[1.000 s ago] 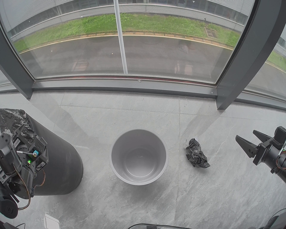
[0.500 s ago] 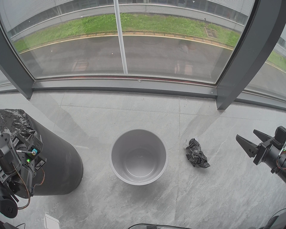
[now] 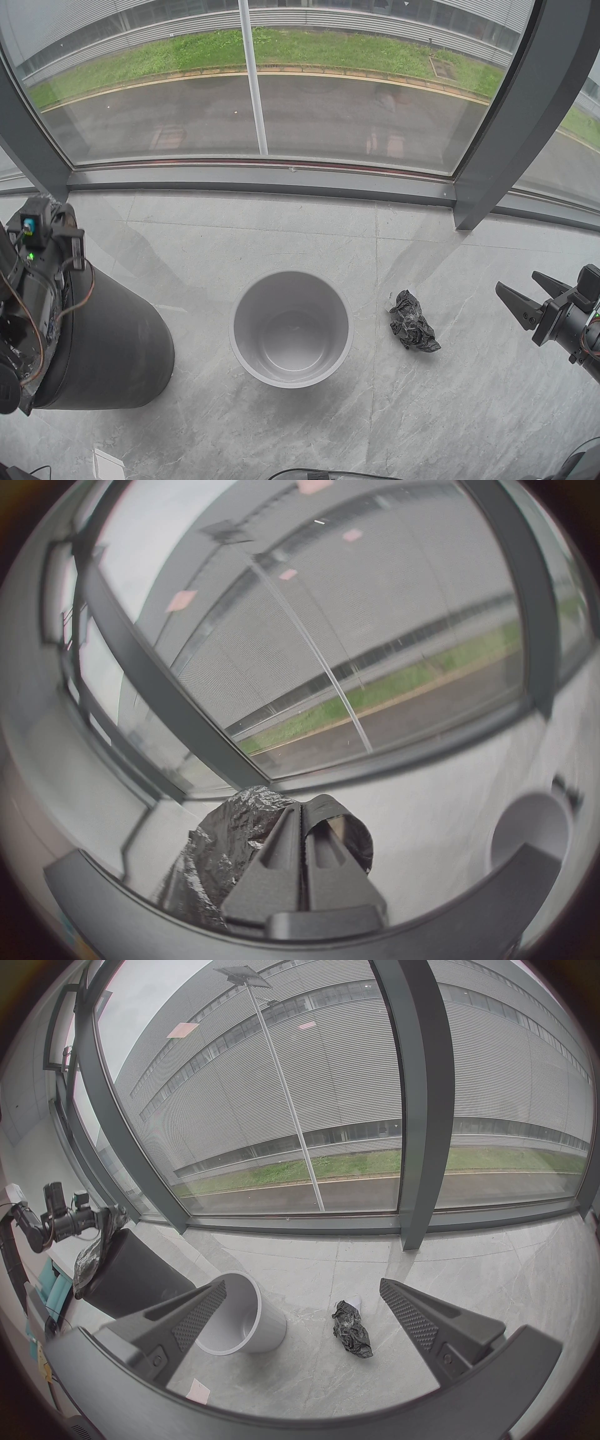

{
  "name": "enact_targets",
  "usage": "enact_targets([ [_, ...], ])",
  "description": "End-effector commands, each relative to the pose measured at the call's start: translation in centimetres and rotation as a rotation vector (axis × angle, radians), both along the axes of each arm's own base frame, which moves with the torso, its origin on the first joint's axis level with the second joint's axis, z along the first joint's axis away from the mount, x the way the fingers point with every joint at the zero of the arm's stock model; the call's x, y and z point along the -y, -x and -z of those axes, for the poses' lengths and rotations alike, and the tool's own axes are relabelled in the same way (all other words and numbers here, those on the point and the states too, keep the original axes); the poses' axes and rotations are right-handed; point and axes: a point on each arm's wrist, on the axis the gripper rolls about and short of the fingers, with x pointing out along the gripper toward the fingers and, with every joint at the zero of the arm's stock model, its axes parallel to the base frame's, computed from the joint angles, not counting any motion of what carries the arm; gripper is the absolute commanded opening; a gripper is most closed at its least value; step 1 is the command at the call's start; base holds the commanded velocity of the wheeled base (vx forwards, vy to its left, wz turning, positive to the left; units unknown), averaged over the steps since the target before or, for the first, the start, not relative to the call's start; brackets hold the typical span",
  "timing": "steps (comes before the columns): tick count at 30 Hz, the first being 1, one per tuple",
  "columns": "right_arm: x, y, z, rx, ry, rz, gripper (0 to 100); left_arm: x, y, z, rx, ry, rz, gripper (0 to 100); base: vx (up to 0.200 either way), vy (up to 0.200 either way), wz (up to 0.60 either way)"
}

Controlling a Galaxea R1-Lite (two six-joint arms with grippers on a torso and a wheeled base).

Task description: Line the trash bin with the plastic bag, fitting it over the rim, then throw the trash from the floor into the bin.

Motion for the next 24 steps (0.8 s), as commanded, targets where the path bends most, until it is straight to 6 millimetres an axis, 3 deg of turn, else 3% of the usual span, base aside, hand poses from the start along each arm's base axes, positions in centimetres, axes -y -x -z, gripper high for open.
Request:
enact_targets([
  [1,-0.1,0.1,0.0,0.003,-0.001,-0.006,100,0.8,-1.8,-4.7,0.262,0.4,0.207,0,0.0,0.0,0.0],
  [9,-0.2,0.1,0.1,-0.004,0.0,-0.01,100,1.9,-1.8,-5.2,0.154,0.835,0.362,0,0.0,0.0,0.0],
  [12,-0.5,0.3,0.2,-0.007,0.001,-0.035,100,2.0,-0.5,-6.7,0.036,1.063,0.511,0,0.0,0.0,0.0],
  [17,-0.6,0.3,0.2,-0.007,0.001,-0.042,100,1.3,4.1,-9.2,-0.27,1.361,0.885,0,0.0,0.0,0.0],
  [19,-0.6,0.3,0.2,-0.009,0.0,-0.044,100,1.1,5.1,-9.5,-0.353,1.418,0.989,0,0.0,0.0,0.0],
  [24,-1.0,0.5,0.4,-0.016,0.003,-0.071,100,1.3,5.2,-9.2,-0.408,1.437,1.018,0,0.0,0.0,0.0],
])
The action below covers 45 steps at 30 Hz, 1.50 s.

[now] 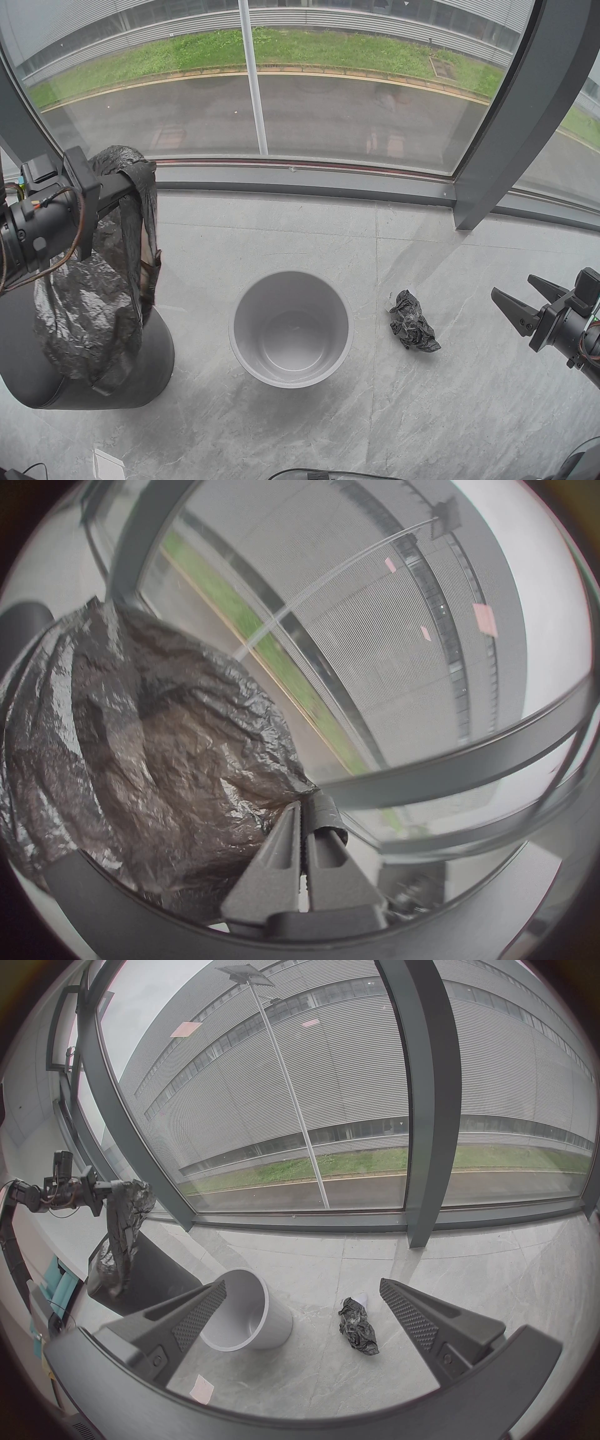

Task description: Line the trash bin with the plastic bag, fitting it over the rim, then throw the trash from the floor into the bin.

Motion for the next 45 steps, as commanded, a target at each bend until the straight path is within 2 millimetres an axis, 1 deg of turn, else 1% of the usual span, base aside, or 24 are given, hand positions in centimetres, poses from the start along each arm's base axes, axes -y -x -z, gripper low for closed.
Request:
enact_targets([
  [1,-0.7,0.4,0.3,-0.012,0.002,-0.049,100,-0.8,4.3,-3.0,-0.069,0.178,0.237,0,0.0,0.0,0.0],
  [8,-1.6,0.9,0.7,-0.028,0.007,-0.118,100,-0.4,4.2,-2.2,-0.129,0.197,0.326,0,0.0,0.0,0.0],
  [10,-2.1,1.0,0.5,-0.03,-0.022,-0.132,100,-0.2,4.3,-2.4,-0.123,0.198,0.34,0,0.0,0.0,0.0],
  [12,-3.2,0.7,-0.4,-0.029,-0.089,-0.126,100,0.0,4.4,-2.6,-0.117,0.199,0.353,0,0.0,0.0,0.0],
  [13,-3.4,0.6,-0.6,-0.03,-0.098,-0.124,100,0.1,4.3,-2.7,-0.117,0.199,0.353,0,0.0,0.0,0.0],
  [14,-4.8,-0.3,-1.4,-0.027,-0.138,-0.098,100,0.2,4.3,-2.9,-0.112,0.199,0.354,0,0.0,0.0,0.0],
  [16,-6.4,-1.5,-1.6,-0.038,-0.135,-0.064,100,0.5,4.4,-3.0,-0.112,0.199,0.368,0,0.0,0.0,0.0],
  [17,-6.4,-1.5,-1.6,-0.038,-0.135,-0.064,100,0.7,4.4,-3.0,-0.114,0.198,0.375,0,0.0,0.0,0.0],
  [18,-9.1,-2.9,-1.4,-0.053,-0.106,-0.039,100,0.8,4.5,-3.0,-0.114,0.198,0.374,0,0.0,0.0,0.0],
  [22,-13.3,-3.9,-0.2,-0.083,-0.043,-0.091,100,1.1,4.9,-2.9,-0.117,0.194,0.393,0,0.0,0.0,0.0],
  [23,-13.9,-4.0,-0.1,-0.084,-0.029,-0.101,100,1.1,5.0,-2.9,-0.116,0.194,0.401,0,0.0,0.0,0.0],
  [26,-16.6,-4.8,0.5,-0.075,0.034,-0.15,100,1.4,5.6,-3.1,-0.105,0.192,0.44,0,0.0,0.0,0.0],
  [27,-16.8,-4.9,0.5,-0.074,0.037,-0.153,100,1.4,5.7,-3.1,-0.105,0.192,0.443,0,0.0,0.0,0.0],
  [28,-18.0,-5.1,0.6,-0.067,0.049,-0.175,100,1.5,5.8,-3.2,-0.101,0.192,0.454,0,0.0,0.0,0.0],
  [30,-18.7,-5.0,0.7,-0.065,0.06,-0.191,100,1.7,5.8,-3.2,-0.102,0.192,0.461,0,0.0,0.0,0.0],
  [31,-19.8,-4.9,1.1,-0.063,0.084,-0.218,100,1.9,6.0,-3.3,-0.1,0.191,0.48,0,0.0,0.0,0.0],
  [34,-21.4,-4.5,2.2,-0.071,0.127,-0.259,100,2.1,6.2,-3.3,-0.091,0.182,0.498,0,0.0,0.0,0.0],
  [35,-21.4,-4.5,2.2,-0.071,0.127,-0.259,100,2.1,6.2,-3.3,-0.091,0.182,0.498,0,0.0,0.0,0.0],
  [36,-22.2,-4.1,2.9,-0.08,0.143,-0.284,100,2.2,6.1,-3.4,-0.087,0.177,0.498,0,0.0,0.0,0.0],
  [37,-22.6,-3.7,3.2,-0.084,0.152,-0.3,100,2.2,6.1,-3.4,-0.085,0.178,0.498,0,0.0,0.0,0.0],
  [40,-23.3,-3.2,4.0,-0.095,0.174,-0.324,100,2.1,6.2,-3.5,-0.081,0.179,0.502,0,0.0,0.0,0.0],
  [42,-23.9,-3.5,4.5,-0.097,0.193,-0.329,100,2.1,6.4,-3.5,-0.078,0.18,0.505,0,0.0,0.0,0.0],
  [45,-24.9,-4.5,5.3,-0.085,0.223,-0.32,100,1.9,6.8,-3.7,-0.067,0.184,0.511,0,0.0,0.0,0.0],
])
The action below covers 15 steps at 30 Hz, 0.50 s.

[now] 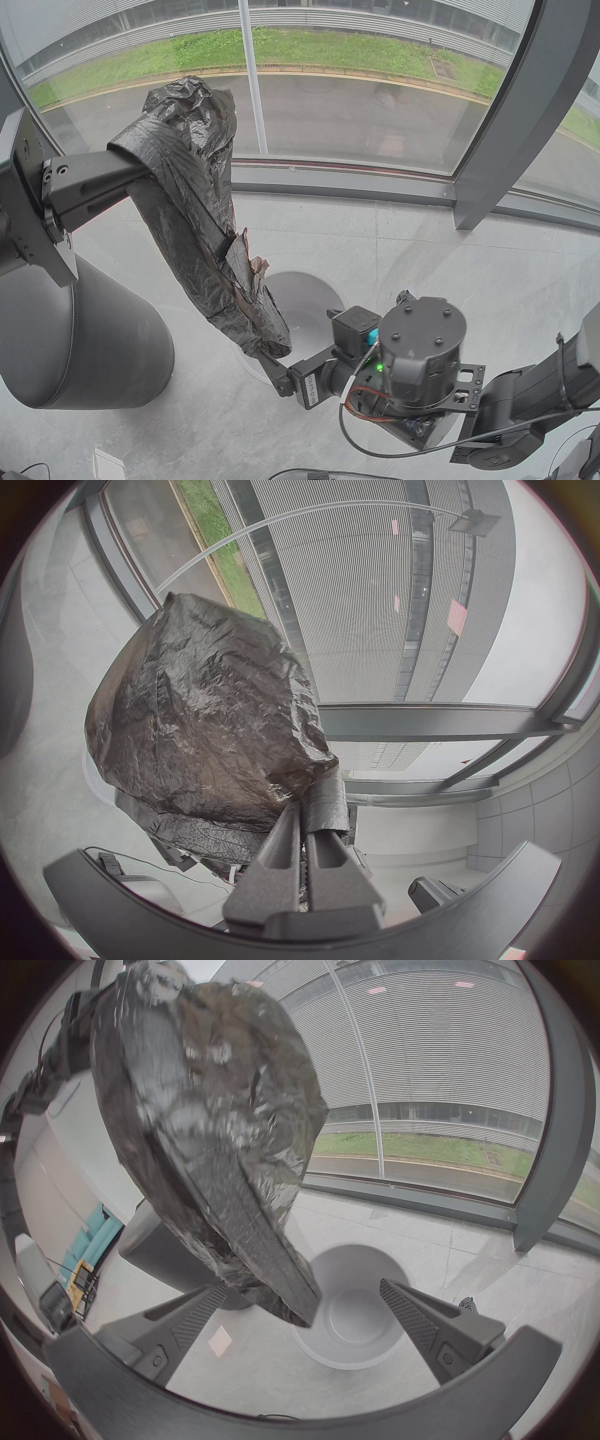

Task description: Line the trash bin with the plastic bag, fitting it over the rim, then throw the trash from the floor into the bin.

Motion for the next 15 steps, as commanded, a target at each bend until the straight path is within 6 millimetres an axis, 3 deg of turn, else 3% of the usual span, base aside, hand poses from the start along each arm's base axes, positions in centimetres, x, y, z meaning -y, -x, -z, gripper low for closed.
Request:
enact_targets([
  [1,-2.1,-1.4,2.3,0.002,0.06,0.014,100,-0.2,0.7,-0.3,0.014,0.01,0.018,0,0.0,0.0,0.0],
  [5,-2.7,-2.9,2.5,0.021,0.06,0.074,100,-0.3,1.1,-0.3,0.02,0.013,0.028,0,0.0,0.0,0.0],
  [15,-2.7,-2.9,2.7,0.024,0.077,0.074,100,-0.4,1.2,-0.2,0.018,0.012,0.028,0,0.0,0.0,0.0],
])
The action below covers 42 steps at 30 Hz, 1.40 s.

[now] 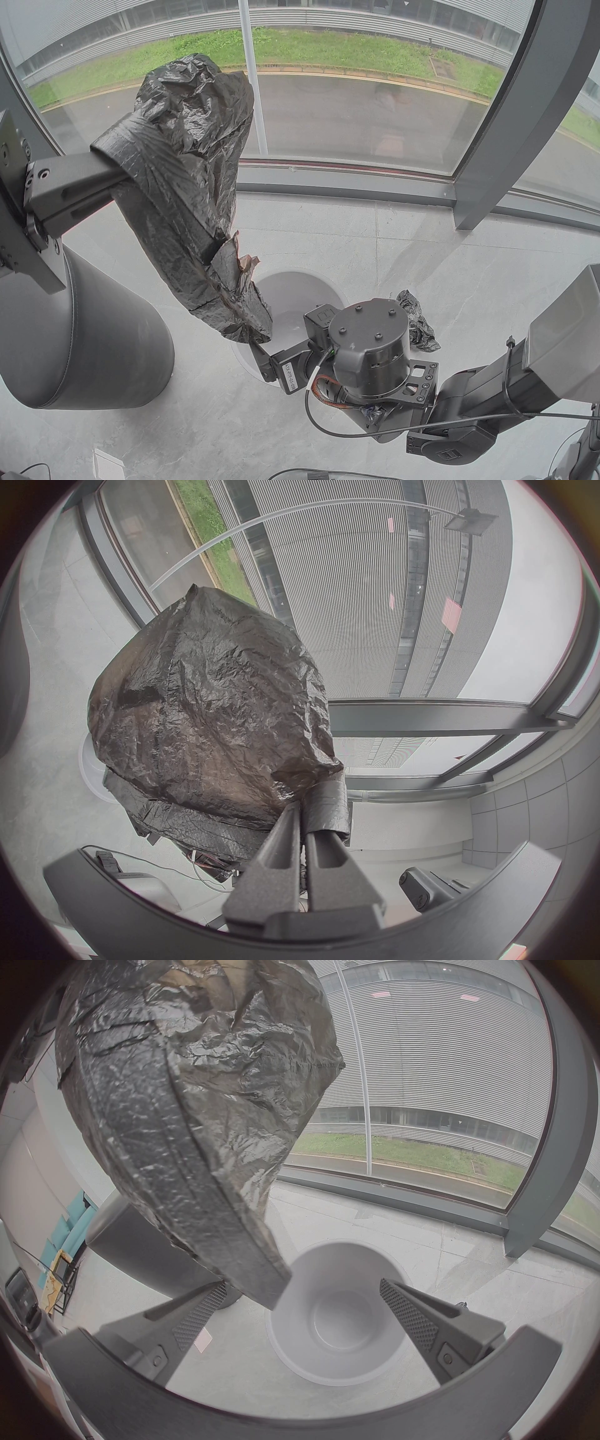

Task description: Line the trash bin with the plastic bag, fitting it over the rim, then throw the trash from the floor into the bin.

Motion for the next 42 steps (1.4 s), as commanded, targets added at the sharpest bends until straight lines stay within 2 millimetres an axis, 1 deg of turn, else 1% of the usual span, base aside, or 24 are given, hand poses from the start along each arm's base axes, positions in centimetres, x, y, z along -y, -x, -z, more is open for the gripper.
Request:
enact_targets([
  [1,-0.1,-0.1,0.4,-0.005,0.011,0.0,100,-0.1,0.1,-0.1,0.003,0.003,0.0,0,0.0,0.0,0.0],
  [6,0.1,-0.7,0.3,0.002,0.012,0.014,100,-0.3,0.4,-0.2,0.01,0.007,0.0,0,0.0,0.0,0.0],
  [8,0.0,-0.9,0.8,-0.004,0.027,0.006,100,-0.3,0.4,-0.2,0.01,0.007,0.0,0,0.0,0.0,0.0],
  [11,-0.1,-1.0,1.0,-0.004,0.032,0.004,100,-0.4,0.5,-0.2,0.012,0.009,0.0,0,0.0,0.0,0.0],
  [12,-0.7,-1.5,1.4,-0.003,0.033,0.005,100,-0.4,0.6,-0.2,0.007,0.005,0.0,0,0.0,0.0,0.0],
  [14,-1.2,-1.8,1.6,-0.001,0.027,0.006,100,-0.4,0.7,-0.1,0.006,0.004,0.0,0,0.0,0.0,0.0],
  [23,-2.8,-4.1,1.5,0.058,0.028,0.015,100,-0.7,1.0,-0.3,0.013,0.011,0.0,0,0.0,0.0,0.0],
  [38,-3.3,-4.4,1.4,0.076,0.032,0.01,100,-0.9,1.3,-0.3,0.015,0.014,0.0,0,0.0,0.0,0.0],
  [39,-3.3,-4.4,1.3,0.077,0.031,0.012,0,-0.9,1.3,-0.3,0.012,0.012,0.0,0,0.0,0.0,0.0],
  [42,-3.3,-4.3,1.3,0.075,0.029,0.008,0,-1.0,1.4,-0.3,0.012,0.012,0.0,0,0.0,0.0,0.0],
])
